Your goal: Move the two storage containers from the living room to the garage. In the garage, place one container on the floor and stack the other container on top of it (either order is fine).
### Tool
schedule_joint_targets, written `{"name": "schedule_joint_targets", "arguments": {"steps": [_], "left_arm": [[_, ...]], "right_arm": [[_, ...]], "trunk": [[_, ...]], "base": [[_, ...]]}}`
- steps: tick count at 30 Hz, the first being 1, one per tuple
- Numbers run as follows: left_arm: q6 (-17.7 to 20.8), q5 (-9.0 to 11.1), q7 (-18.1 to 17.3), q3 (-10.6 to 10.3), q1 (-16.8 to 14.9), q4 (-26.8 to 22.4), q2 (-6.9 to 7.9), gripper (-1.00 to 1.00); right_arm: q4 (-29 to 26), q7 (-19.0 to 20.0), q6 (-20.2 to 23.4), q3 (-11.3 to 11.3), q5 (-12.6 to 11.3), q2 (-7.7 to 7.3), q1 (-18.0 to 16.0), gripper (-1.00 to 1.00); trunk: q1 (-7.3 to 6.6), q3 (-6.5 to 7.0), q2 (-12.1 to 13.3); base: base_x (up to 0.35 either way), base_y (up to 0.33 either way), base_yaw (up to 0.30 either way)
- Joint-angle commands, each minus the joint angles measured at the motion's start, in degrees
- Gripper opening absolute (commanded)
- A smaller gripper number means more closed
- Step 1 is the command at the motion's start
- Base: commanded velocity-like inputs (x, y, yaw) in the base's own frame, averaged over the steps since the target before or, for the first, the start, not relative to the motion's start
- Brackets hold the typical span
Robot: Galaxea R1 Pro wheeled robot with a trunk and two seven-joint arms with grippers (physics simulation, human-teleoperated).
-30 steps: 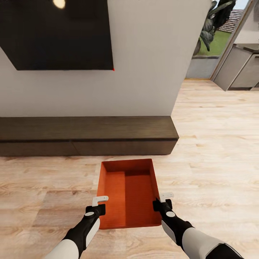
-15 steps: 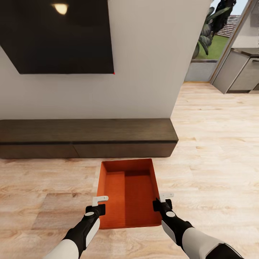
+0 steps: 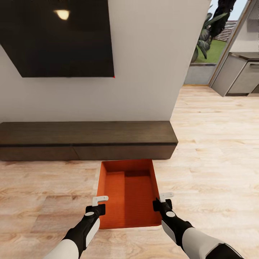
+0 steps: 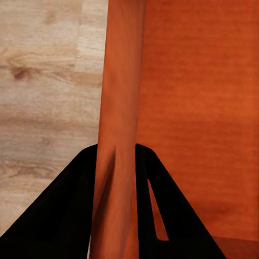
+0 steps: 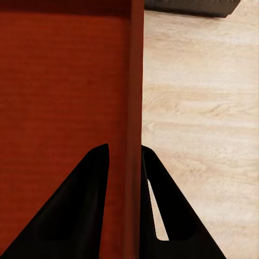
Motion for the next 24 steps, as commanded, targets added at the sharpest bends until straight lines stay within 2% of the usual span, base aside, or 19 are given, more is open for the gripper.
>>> {"name": "schedule_joint_targets", "arguments": {"steps": [1, 24], "left_arm": [[0.4, -0.7, 3.8, 1.0, 0.0, -0.3, 1.43, -1.00], [0.4, -0.7, 3.8, 1.0, 0.0, -0.2, 1.43, -1.00]], "right_arm": [[0.0, 0.5, 0.0, -2.2, -3.4, 0.01, -0.1, -1.00], [0.6, 0.3, 0.2, -2.2, -3.5, 0.01, -0.1, -1.00]], "trunk": [[0.01, 0.05, 0.0], [0.01, 2.08, 0.0]], "base": [[0.000, 0.000, 0.000], [0.000, 0.000, 0.000]]}}
